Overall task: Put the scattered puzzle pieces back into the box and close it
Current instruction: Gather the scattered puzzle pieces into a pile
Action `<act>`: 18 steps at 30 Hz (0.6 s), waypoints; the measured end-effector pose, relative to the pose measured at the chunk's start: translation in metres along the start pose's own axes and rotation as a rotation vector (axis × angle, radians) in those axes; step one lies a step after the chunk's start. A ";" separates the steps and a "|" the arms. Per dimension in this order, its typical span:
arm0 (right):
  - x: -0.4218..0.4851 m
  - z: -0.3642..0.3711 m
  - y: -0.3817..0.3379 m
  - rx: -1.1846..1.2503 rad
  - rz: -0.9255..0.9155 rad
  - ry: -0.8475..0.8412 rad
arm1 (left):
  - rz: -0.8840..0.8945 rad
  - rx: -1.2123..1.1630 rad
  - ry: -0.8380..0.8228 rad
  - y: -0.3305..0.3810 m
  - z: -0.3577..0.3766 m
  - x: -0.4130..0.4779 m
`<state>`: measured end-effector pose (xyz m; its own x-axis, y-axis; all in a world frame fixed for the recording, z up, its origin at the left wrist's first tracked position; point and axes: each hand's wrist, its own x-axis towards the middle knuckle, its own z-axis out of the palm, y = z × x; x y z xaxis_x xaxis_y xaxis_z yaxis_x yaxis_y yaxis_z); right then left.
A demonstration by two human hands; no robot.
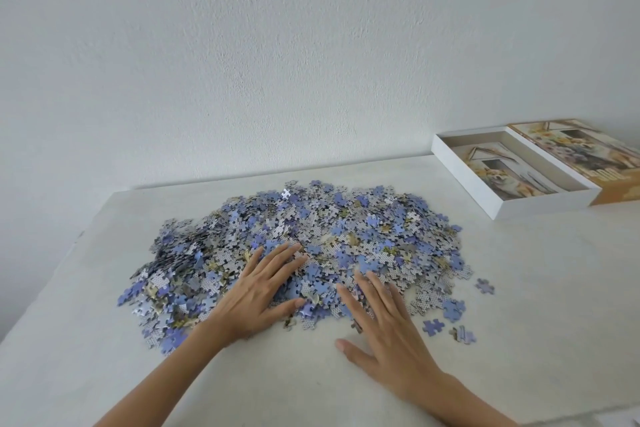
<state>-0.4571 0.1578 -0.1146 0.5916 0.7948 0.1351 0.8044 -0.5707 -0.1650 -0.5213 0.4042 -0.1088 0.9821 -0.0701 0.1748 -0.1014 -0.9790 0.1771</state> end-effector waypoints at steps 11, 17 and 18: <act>0.036 0.004 0.018 0.115 -0.011 0.021 | 0.003 -0.014 0.051 0.002 -0.002 -0.002; 0.013 -0.014 0.041 0.192 0.246 0.220 | -0.099 -0.096 0.182 -0.016 -0.016 -0.023; 0.006 -0.016 0.049 0.164 0.298 0.238 | -0.098 -0.098 0.173 -0.019 -0.018 -0.031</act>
<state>-0.4132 0.1313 -0.1063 0.8086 0.5193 0.2765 0.5883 -0.7128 -0.3819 -0.5524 0.4288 -0.1002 0.9471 0.0671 0.3140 -0.0296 -0.9556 0.2933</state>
